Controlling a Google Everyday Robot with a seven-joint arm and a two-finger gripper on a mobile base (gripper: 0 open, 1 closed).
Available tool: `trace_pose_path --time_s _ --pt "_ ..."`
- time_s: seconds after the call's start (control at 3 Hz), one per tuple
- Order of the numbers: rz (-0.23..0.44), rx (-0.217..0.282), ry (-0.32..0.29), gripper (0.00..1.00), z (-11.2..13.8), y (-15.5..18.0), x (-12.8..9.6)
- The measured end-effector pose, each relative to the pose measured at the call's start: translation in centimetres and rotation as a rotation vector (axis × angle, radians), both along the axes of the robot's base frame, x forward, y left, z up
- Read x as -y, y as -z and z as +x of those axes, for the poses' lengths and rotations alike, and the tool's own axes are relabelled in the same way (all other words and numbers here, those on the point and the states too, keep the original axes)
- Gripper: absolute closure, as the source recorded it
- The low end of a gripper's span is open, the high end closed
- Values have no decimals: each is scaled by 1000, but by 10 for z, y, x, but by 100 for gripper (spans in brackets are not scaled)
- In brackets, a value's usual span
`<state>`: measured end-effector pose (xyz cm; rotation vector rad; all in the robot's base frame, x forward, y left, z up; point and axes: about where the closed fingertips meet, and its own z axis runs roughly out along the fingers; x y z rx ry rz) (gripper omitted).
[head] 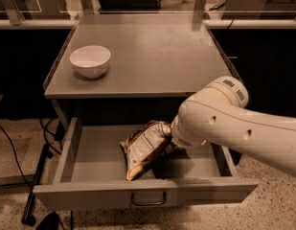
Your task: Pick brown chip bag from top drawer and place on counter
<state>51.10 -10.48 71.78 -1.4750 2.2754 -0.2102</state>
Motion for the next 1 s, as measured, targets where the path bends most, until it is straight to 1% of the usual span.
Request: trace_pose_path --time_s 0.33,0.67,1.0 --pt "-26 10 14 100 -9 -23 1" --pt "-67 28 24 100 -19 -51 2" --pt "-120 53 36 100 -29 -90 5"
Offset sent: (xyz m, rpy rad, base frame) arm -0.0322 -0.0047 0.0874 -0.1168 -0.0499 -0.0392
